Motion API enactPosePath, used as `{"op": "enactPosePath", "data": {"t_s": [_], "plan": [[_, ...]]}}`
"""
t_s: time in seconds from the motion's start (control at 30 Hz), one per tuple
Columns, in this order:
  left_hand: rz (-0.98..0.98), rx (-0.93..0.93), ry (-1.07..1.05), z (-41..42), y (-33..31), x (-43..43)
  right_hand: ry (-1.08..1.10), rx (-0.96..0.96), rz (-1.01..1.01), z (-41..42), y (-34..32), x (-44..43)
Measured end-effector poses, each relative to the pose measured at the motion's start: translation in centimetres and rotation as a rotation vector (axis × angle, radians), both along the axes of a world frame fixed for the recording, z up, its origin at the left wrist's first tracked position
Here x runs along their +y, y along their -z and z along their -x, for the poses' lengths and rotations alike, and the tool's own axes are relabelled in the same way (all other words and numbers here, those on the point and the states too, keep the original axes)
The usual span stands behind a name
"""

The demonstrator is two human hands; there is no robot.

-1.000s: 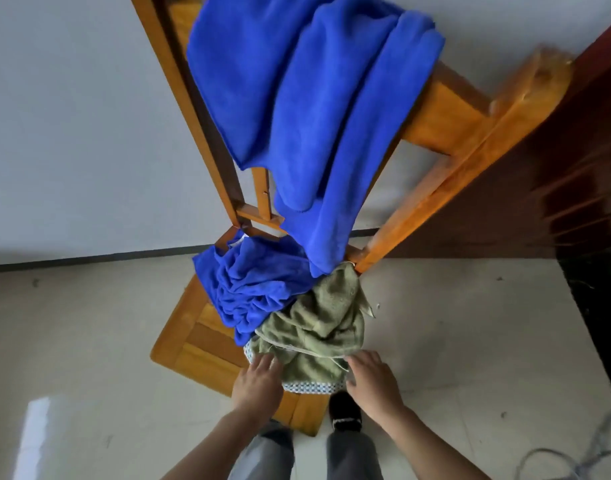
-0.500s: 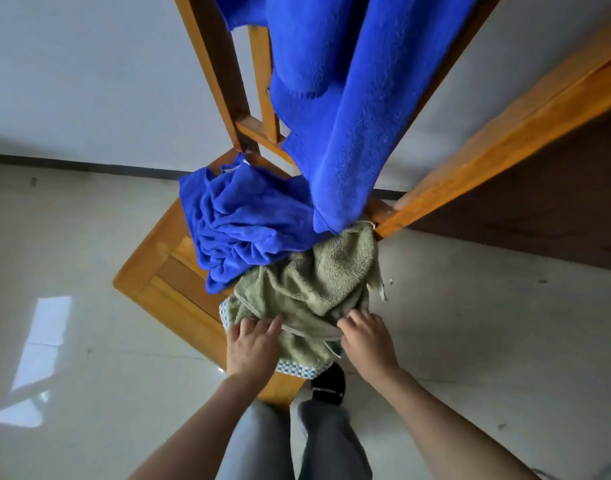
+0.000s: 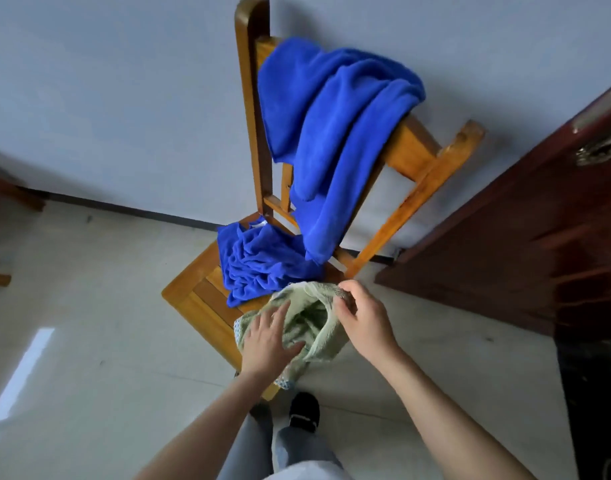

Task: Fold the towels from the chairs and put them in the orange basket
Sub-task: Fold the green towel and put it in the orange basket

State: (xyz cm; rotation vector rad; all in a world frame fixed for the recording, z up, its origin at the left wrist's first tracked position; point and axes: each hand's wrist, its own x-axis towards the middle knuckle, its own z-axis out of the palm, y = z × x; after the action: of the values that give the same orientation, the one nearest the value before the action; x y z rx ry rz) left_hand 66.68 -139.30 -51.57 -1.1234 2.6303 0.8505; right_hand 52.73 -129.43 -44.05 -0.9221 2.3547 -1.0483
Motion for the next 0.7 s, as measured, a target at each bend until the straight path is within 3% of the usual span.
{"op": "enactPosePath", "data": {"t_s": [0.2,0.3,0.4,0.53,0.7], "plan": [[-0.032,0.285,-0.104,2.8,-7.5,-0.1,-0.219,0.110,0.056,1.6,-9.4,-0.6],[-0.036,0.318,-0.093,3.3,-9.9,-1.6,-0.295,0.140,0.044,2.2,-12.8,-0.4],[-0.149,0.399,-0.026,3.3,-12.5,-2.9,-0.328,0.202,0.054,2.4,-15.5,-0.6],[-0.336,0.566,-0.159,1.9,-15.5,-3.2,-0.335,0.280,0.120,1.9,-19.1,-1.1],[-0.321,0.685,-0.194,0.5,-19.4,-3.8,-0.395,0.353,0.197,1.4,-23.2,-2.2]]}}
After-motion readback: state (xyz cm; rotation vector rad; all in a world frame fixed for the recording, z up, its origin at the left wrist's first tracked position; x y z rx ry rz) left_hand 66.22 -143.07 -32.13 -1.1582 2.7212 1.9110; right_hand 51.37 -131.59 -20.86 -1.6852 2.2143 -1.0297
